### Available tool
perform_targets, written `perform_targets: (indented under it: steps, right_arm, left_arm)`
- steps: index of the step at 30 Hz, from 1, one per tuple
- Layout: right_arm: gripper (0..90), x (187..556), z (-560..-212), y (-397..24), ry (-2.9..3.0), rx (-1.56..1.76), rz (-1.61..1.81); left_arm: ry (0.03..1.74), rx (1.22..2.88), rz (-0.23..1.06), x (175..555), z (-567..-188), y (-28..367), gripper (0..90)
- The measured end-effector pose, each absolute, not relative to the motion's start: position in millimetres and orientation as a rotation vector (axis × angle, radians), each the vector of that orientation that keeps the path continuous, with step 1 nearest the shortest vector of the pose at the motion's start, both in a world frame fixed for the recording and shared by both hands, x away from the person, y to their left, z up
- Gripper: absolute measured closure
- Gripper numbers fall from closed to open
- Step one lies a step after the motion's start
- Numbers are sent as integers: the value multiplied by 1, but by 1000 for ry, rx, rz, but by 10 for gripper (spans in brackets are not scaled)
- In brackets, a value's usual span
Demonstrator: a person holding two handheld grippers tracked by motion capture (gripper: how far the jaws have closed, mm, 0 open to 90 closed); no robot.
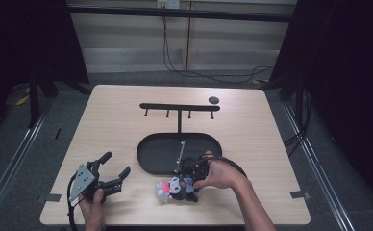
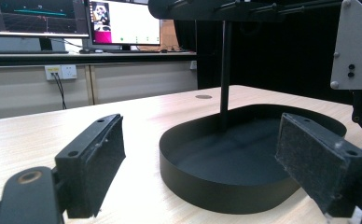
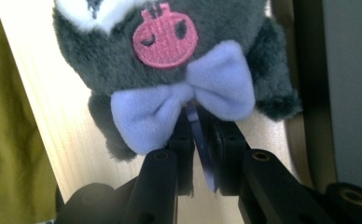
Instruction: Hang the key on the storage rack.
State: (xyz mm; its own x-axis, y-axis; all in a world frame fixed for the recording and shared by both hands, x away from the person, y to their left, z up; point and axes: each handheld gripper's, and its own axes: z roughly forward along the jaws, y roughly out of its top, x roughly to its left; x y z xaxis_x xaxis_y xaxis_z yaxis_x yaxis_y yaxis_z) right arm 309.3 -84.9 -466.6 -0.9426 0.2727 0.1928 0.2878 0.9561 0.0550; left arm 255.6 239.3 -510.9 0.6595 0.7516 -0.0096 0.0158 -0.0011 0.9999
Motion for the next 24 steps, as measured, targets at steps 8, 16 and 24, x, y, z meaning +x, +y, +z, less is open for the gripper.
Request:
perform_targets:
  steps: [8,16,24]
  right_arm:
    - [809,311,-467,-73,-2968,-403,-37]
    - [872,317,-468,-72,-2920,-409,-28]
    - [873,319,-458,-73,-2925,-406,-36]
  left_arm:
    - [676,1474,652,256,-511,239,152]
    - [676,1475,656,256,-511,239,152]
    - [674,1475,655,256,-511,239,152]
